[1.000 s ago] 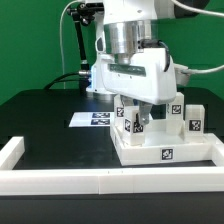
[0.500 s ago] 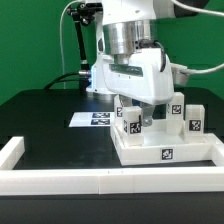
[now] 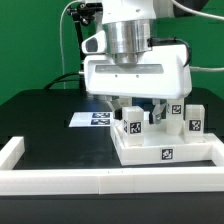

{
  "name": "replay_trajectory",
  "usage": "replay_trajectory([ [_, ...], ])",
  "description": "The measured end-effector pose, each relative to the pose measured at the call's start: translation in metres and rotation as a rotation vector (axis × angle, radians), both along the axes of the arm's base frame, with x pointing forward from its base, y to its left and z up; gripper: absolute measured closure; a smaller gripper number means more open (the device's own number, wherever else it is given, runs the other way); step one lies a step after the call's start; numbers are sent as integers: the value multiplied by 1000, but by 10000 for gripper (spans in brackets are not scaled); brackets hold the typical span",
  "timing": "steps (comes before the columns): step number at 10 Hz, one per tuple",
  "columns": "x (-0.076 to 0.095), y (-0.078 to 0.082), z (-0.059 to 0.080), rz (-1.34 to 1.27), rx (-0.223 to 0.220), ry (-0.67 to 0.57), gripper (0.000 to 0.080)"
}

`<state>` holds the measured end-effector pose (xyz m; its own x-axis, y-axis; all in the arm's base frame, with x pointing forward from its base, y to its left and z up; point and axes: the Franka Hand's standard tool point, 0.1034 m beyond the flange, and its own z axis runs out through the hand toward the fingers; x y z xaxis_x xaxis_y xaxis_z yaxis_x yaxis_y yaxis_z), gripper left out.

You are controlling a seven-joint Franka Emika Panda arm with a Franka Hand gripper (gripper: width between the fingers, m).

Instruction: Assemble square table

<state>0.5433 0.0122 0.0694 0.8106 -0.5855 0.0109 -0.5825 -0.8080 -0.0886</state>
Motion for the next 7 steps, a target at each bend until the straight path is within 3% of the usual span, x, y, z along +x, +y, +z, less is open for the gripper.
replay_trajectory([
  [7, 1, -6, 3, 576, -37, 7, 151],
])
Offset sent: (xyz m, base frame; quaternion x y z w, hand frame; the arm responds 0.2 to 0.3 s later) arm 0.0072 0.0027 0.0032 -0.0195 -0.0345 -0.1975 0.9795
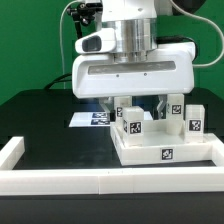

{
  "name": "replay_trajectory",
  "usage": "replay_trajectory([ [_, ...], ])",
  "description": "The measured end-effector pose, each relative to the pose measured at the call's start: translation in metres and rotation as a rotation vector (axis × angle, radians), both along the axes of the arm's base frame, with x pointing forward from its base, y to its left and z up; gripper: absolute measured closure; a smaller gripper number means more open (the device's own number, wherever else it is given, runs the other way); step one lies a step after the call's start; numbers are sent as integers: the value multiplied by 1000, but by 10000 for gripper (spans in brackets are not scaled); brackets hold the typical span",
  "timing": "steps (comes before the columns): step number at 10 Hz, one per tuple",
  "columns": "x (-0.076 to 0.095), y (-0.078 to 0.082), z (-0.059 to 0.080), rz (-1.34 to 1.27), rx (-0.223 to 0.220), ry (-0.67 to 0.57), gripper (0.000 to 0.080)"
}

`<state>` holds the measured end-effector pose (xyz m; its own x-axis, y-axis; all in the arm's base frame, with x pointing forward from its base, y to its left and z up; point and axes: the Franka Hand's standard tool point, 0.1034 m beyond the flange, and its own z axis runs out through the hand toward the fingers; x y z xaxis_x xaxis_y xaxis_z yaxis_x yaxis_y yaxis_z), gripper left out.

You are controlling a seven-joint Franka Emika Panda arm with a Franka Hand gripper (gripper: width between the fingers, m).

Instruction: Assemble square table

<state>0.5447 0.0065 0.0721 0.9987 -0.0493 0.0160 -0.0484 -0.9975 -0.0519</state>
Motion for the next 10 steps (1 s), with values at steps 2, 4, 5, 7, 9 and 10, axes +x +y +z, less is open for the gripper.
replay_trajectory([
  [2, 0, -2, 0, 102, -7, -13, 151],
  [4, 0, -5, 0, 117, -9, -16, 373],
  [5, 0, -5, 0, 117, -9, -16, 373],
  [7, 0, -5, 0, 88, -8, -14, 510],
  [9, 0, -4, 0, 34, -5, -12, 510],
  [10, 0, -4, 0, -64, 0, -7, 510],
])
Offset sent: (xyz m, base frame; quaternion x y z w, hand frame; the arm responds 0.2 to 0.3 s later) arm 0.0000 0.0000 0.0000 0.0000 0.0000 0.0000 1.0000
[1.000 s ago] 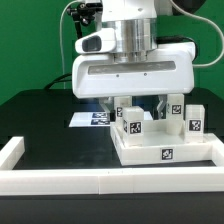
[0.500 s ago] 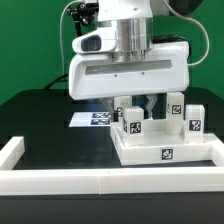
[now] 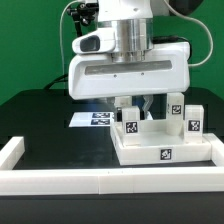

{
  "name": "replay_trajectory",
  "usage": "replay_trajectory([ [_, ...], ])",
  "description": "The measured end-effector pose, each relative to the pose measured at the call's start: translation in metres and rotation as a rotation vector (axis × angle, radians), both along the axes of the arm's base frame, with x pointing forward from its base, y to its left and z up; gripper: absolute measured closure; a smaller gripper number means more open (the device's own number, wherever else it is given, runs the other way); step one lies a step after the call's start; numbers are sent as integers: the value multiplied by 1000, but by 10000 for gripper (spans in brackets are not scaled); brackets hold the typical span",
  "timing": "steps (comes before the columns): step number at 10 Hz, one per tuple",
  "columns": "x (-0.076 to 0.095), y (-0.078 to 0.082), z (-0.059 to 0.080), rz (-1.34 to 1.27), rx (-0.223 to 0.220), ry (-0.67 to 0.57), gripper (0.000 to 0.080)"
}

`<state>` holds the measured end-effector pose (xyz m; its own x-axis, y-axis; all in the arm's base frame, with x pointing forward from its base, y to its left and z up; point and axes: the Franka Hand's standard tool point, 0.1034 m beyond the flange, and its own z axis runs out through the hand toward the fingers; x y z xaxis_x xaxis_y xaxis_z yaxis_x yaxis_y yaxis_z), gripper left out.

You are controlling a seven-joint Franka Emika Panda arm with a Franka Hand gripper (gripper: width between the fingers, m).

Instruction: Assemble square table

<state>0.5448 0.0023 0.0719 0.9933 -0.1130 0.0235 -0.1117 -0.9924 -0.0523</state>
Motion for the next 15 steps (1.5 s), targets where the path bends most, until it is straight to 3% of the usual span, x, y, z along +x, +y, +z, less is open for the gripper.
replay_trajectory([
  [4, 0, 0, -2, -528, 51, 4, 509],
  [8, -1, 5, -2, -1085, 71, 59, 509],
  [11, 2, 4, -3, -1230, 75, 95, 509],
  [13, 2, 4, -3, -1170, 76, 90, 496],
  [14, 2, 4, -3, -1113, 75, 86, 297],
  [15, 2, 4, -3, -1065, 75, 82, 297],
])
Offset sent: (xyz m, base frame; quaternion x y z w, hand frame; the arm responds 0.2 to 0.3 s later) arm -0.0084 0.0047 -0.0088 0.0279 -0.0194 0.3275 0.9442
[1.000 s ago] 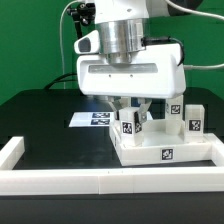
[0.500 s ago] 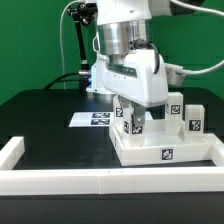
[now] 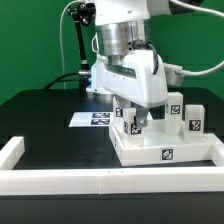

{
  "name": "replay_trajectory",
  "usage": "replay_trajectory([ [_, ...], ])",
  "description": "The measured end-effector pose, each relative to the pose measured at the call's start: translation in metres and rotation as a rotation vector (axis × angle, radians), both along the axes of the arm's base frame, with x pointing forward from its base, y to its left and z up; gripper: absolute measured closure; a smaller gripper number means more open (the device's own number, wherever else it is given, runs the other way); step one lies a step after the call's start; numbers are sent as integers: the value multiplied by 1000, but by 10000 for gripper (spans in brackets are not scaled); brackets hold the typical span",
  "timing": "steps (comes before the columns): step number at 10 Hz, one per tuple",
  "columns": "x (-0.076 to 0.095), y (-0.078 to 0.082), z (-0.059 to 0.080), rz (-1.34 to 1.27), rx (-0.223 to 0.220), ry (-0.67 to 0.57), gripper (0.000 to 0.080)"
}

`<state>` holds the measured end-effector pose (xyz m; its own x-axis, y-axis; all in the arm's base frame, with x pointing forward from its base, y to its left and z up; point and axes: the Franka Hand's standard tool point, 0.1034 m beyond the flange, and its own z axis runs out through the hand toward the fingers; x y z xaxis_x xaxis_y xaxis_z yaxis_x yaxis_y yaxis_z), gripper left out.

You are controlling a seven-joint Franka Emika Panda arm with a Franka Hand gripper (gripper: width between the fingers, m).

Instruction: Assemble square table

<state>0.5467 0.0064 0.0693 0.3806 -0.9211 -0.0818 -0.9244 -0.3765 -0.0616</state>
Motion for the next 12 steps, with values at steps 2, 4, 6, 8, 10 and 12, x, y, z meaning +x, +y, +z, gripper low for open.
replay_trajectory([
  [2, 0, 3, 0, 238, -15, -18, 157],
  [4, 0, 4, 0, 430, -20, -35, 151],
  [6, 0, 4, 1, 616, -41, -42, 150],
  [8, 1, 3, 2, 812, -65, -47, 150],
  [10, 2, 3, 3, 961, -83, -49, 150],
  [12, 1, -1, 2, 1065, -83, -56, 150],
])
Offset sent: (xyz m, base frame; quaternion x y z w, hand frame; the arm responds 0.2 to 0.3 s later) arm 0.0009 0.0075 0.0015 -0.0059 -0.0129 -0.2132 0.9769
